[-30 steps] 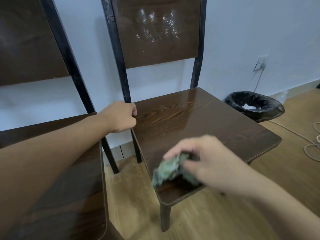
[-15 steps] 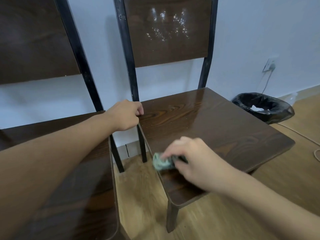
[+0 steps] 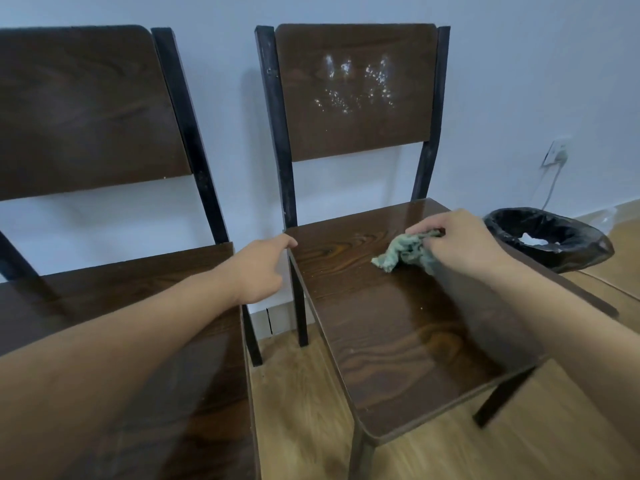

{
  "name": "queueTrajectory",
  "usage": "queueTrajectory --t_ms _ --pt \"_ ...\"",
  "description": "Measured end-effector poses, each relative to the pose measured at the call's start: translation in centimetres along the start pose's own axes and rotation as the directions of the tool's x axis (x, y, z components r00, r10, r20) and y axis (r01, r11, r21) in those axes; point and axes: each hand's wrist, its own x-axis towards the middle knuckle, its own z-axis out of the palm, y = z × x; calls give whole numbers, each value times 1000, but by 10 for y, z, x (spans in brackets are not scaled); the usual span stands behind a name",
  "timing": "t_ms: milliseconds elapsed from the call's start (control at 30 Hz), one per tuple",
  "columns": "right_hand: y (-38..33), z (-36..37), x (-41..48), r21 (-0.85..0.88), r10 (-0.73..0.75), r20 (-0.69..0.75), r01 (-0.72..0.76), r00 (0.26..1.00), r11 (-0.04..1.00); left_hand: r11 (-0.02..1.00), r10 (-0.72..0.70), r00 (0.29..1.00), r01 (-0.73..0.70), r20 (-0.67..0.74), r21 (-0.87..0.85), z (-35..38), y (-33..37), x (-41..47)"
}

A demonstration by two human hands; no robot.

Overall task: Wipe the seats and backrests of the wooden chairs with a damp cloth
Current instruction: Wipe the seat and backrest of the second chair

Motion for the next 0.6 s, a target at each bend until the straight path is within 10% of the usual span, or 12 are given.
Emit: queueTrajectory --t_ms 200,600 --pt "14 45 82 -20 201 -134 -206 970 978 999 -3 997 -1 -83 -41 -4 2 -11" --pt "-81 110 97 -134 -93 98 106 991 985 994 -105 984 99 -146 -52 -8 -3 -5"
